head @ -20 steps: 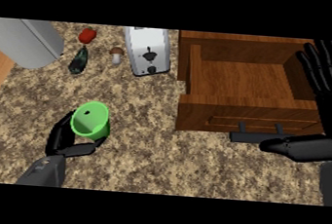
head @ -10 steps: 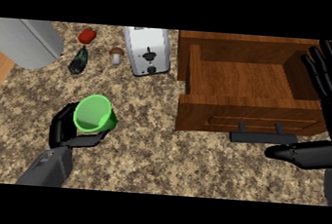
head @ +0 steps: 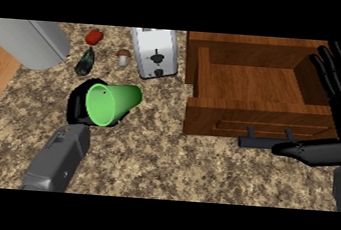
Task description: Pick up the cup, place it into the drawer and close the drawer
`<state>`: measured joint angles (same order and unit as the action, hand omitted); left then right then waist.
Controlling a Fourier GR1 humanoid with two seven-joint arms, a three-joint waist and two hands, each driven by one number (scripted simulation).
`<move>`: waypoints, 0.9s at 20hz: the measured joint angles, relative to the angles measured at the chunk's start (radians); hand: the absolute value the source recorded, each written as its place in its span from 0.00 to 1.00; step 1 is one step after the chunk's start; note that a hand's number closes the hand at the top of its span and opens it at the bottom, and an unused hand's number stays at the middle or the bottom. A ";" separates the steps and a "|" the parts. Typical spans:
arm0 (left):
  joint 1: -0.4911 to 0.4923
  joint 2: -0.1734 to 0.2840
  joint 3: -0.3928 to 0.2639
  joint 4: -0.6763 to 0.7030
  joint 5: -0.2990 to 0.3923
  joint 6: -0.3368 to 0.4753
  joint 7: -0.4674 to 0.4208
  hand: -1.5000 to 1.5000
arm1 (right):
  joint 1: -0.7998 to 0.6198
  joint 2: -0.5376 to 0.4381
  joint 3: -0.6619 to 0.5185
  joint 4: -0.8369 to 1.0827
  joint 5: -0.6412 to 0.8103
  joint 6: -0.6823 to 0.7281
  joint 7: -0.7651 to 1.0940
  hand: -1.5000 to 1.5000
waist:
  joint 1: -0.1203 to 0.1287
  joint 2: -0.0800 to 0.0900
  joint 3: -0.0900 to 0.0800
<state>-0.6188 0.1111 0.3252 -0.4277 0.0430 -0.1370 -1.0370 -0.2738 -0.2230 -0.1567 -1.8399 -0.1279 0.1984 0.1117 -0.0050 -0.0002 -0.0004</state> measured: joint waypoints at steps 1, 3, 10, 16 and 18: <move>-0.006 -0.001 -0.007 -0.024 0.002 -0.005 0.012 1.00 | 0.010 -0.004 -0.005 -0.021 -0.009 0.001 0.016 0.00 | 0.000 -0.001 0.000; -0.051 -0.017 -0.025 -0.073 0.001 0.001 0.056 1.00 | 0.018 -0.002 -0.002 -0.024 -0.003 0.000 0.016 0.00 | 0.004 -0.004 0.001; -0.167 -0.080 -0.109 -0.279 0.014 0.038 0.289 1.00 | 0.027 0.003 -0.004 -0.035 0.010 -0.013 0.018 0.00 | 0.012 -0.008 0.001; -0.322 -0.103 -0.229 -0.378 0.065 0.185 0.510 1.00 | 0.042 0.011 0.001 -0.013 0.021 -0.006 -0.019 0.00 | 0.000 -0.006 0.001; -0.385 -0.106 -0.246 -0.377 0.068 0.231 0.567 1.00 | 0.029 0.007 -0.003 -0.001 0.023 -0.005 -0.024 0.00 | -0.003 -0.003 0.001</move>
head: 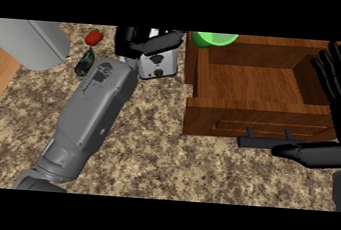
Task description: Pick up the cup, place it into the drawer and close the drawer
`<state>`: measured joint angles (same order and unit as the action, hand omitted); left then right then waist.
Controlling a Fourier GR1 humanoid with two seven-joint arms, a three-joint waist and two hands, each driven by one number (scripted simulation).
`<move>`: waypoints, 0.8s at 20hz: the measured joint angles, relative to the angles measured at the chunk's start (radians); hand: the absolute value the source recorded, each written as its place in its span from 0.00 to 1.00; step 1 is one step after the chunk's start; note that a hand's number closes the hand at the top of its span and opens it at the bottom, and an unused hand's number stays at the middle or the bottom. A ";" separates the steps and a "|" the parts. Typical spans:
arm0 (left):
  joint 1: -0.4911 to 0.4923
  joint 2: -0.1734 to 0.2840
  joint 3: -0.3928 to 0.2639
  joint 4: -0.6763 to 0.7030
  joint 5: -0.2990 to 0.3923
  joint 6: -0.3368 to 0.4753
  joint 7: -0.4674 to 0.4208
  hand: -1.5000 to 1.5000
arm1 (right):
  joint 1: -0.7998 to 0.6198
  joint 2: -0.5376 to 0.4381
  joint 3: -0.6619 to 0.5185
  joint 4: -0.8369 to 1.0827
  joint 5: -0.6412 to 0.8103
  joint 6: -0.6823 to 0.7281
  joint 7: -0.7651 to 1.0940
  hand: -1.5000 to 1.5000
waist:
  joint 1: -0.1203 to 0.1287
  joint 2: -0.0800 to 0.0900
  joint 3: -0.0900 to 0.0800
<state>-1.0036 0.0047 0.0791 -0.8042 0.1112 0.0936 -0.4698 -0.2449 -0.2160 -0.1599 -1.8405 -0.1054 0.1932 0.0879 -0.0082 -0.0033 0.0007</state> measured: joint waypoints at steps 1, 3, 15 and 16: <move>-0.024 -0.001 -0.019 -0.004 0.009 0.025 0.033 1.00 | -0.007 0.004 0.003 0.012 0.008 -0.005 -0.006 0.00 | -0.001 0.001 0.000; -0.080 -0.002 -0.059 0.031 0.033 0.087 0.074 1.00 | -0.015 0.004 0.005 0.006 0.004 -0.004 -0.004 0.00 | -0.011 0.003 0.000; -0.324 -0.005 -0.228 0.373 0.134 0.253 0.217 1.00 | -0.050 0.009 0.018 0.030 -0.009 0.015 -0.019 0.00 | -0.075 0.022 0.001; -0.330 -0.005 -0.248 0.393 0.142 0.248 0.223 1.00 | -0.068 0.010 0.022 0.040 -0.006 0.013 -0.019 0.00 | -0.082 0.025 0.001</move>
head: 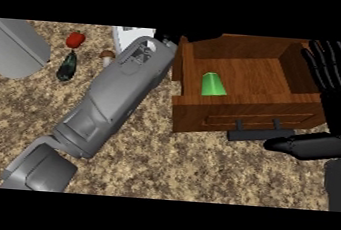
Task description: Pick up the cup, place it into the drawer and close the drawer
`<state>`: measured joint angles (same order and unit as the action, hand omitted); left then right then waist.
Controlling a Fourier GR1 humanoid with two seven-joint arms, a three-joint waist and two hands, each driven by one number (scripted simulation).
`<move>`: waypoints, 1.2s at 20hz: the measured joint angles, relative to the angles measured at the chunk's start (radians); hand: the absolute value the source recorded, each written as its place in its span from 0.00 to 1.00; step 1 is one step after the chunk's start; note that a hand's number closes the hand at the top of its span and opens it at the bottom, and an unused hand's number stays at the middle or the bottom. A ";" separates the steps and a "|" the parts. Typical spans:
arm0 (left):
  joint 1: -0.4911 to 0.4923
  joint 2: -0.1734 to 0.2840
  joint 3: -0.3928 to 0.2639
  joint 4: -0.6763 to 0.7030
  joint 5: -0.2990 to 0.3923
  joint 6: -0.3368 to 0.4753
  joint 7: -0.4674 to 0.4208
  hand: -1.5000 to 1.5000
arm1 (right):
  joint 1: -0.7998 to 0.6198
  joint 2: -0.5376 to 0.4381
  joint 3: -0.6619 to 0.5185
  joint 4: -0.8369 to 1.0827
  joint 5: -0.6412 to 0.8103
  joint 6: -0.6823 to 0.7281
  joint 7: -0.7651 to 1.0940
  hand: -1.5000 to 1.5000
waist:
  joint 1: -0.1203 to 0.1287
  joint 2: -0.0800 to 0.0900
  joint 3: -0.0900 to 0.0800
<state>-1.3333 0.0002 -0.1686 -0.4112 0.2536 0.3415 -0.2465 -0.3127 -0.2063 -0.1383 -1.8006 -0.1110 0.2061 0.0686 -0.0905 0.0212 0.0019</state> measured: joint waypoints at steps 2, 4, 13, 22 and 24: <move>-0.006 0.000 -0.033 0.040 0.012 -0.021 0.020 1.00 | -0.010 0.004 0.005 -0.001 -0.002 -0.001 0.001 0.00 | -0.016 0.004 0.000; -0.010 0.000 -0.069 0.072 0.019 -0.041 0.038 1.00 | -0.020 0.007 0.011 -0.003 -0.005 0.001 0.005 0.00 | -0.035 0.008 0.000; 0.044 0.000 -0.170 0.096 0.086 -0.067 0.009 0.00 | -0.062 0.008 0.043 0.022 -0.023 0.045 -0.012 0.00 | -0.099 0.028 0.000; 0.084 0.000 -0.141 0.004 0.257 -0.103 -0.117 0.00 | -0.103 0.015 0.159 0.040 -0.176 0.235 0.024 1.00 | -0.107 0.027 -0.002; 0.086 0.000 -0.131 -0.006 0.289 -0.095 -0.154 0.00 | -0.089 -0.014 0.188 0.040 -0.198 0.296 0.047 1.00 | -0.098 0.023 -0.002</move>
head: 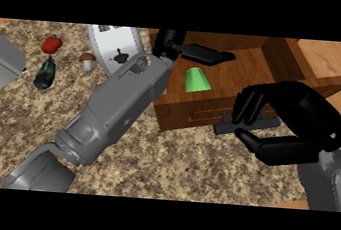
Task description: Pick up the cup, place it into the drawer and close the drawer
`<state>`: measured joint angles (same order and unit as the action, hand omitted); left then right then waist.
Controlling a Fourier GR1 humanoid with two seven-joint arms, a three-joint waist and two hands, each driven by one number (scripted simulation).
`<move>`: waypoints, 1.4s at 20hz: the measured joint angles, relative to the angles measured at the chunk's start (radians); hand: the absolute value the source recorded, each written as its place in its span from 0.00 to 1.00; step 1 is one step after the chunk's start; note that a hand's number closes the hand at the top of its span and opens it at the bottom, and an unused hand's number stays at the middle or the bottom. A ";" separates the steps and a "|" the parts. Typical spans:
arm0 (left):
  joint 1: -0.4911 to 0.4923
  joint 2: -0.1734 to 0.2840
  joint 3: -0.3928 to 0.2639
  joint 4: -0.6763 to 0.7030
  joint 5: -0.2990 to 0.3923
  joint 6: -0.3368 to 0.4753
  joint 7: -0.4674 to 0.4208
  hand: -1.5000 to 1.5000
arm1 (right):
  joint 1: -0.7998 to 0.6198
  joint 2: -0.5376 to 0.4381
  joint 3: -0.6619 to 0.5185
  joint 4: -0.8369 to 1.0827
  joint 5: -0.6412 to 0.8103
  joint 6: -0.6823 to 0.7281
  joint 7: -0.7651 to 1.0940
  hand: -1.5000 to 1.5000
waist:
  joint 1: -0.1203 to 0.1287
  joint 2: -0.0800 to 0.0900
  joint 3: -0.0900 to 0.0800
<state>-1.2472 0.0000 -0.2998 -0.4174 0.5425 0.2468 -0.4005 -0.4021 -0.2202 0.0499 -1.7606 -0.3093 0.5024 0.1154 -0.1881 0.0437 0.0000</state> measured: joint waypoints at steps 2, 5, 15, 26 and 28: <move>0.001 0.000 0.010 -0.001 0.024 0.014 -0.031 0.00 | 0.010 -0.041 0.037 -0.005 0.012 0.053 0.031 1.00 | 0.014 -0.005 0.000; -0.004 0.000 0.017 0.005 0.053 0.034 -0.061 0.00 | 0.040 -0.100 0.086 -0.015 0.067 0.114 0.060 0.00 | 0.038 -0.012 0.000; 0.004 0.002 0.046 0.016 0.119 0.048 -0.115 0.00 | 0.116 -0.154 0.202 0.038 0.494 0.022 -0.005 0.00 | 0.141 -0.029 0.001; 0.151 0.040 0.068 -0.083 0.126 -0.038 -0.163 0.00 | -0.042 -0.075 0.294 0.638 0.801 -0.155 -0.234 1.00 | 0.242 -0.034 0.002; 0.173 0.064 0.068 -0.111 0.129 -0.057 -0.145 0.00 | -0.094 -0.067 0.274 0.753 0.821 -0.192 -0.284 1.00 | 0.257 -0.034 0.001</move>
<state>-1.0738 0.0638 -0.2321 -0.5286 0.6713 0.1901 -0.5455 -0.4957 -0.2873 0.3236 -1.0079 0.5118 0.3103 -0.1688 0.0691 0.0094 0.0013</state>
